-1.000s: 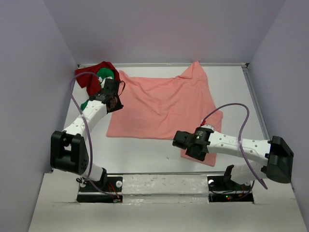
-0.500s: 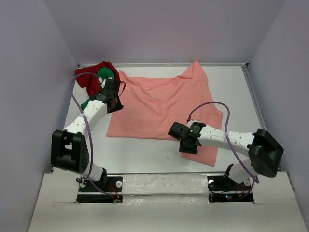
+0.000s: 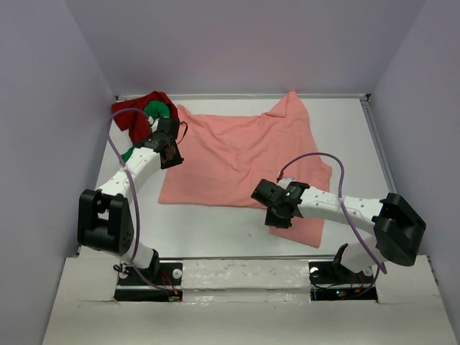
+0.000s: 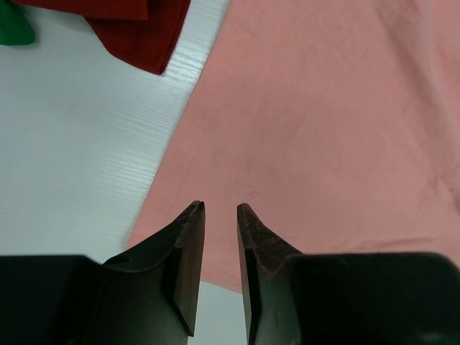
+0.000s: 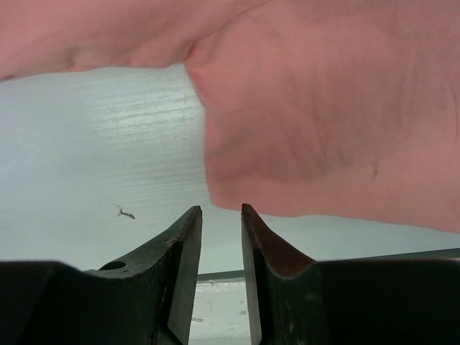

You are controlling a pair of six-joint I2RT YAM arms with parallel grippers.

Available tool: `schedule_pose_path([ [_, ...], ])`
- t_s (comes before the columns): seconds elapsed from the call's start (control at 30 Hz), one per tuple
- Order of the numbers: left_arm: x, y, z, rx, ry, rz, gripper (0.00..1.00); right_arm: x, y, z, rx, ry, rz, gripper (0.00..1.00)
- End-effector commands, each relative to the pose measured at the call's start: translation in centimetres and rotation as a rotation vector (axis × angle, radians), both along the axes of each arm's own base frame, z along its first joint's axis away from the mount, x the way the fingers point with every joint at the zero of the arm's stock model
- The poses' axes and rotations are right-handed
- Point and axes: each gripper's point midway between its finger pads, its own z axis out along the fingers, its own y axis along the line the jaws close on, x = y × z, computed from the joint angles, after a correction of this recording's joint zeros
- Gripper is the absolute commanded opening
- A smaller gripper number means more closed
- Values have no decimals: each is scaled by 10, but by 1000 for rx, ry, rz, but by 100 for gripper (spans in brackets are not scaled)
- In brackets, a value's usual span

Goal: Fold and stack the t-shirts
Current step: Flatten the tshirt out

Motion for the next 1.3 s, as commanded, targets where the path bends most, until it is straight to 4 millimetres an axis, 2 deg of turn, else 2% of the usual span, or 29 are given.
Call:
schedule_pose_path([
  [0.0,8,-3,16,-5,-39,5,35,-7,8,1,74,25,-24,34],
  [0.23,11,-4,21,-4,-48,1,35,-14,7,-5,75,47,-22,35],
  [0.53,11,-6,29,-11,-60,-5,35,-14,8,-8,54,68,-24,35],
  [0.73,12,-18,34,-67,-91,-45,36,-1,10,-12,25,19,-3,37],
  [0.87,11,-17,30,-60,-72,-52,36,0,11,-24,-16,42,6,38],
  [0.97,11,-17,36,-56,-89,-54,36,-3,7,-37,-50,67,8,37],
  [1.03,10,-17,40,-60,-100,-55,36,-4,9,-43,-46,75,6,34],
  [1.13,8,-16,47,-60,-111,-56,36,-4,11,-49,-38,83,8,19],
  [1.17,8,-16,48,-59,-113,-56,36,-5,11,-50,-41,85,9,13],
  [1.2,9,-15,51,-57,-121,-56,36,-2,12,-50,-48,77,14,0],
  [1.27,9,-15,54,-58,-128,-59,36,4,9,-49,-81,56,17,0],
])
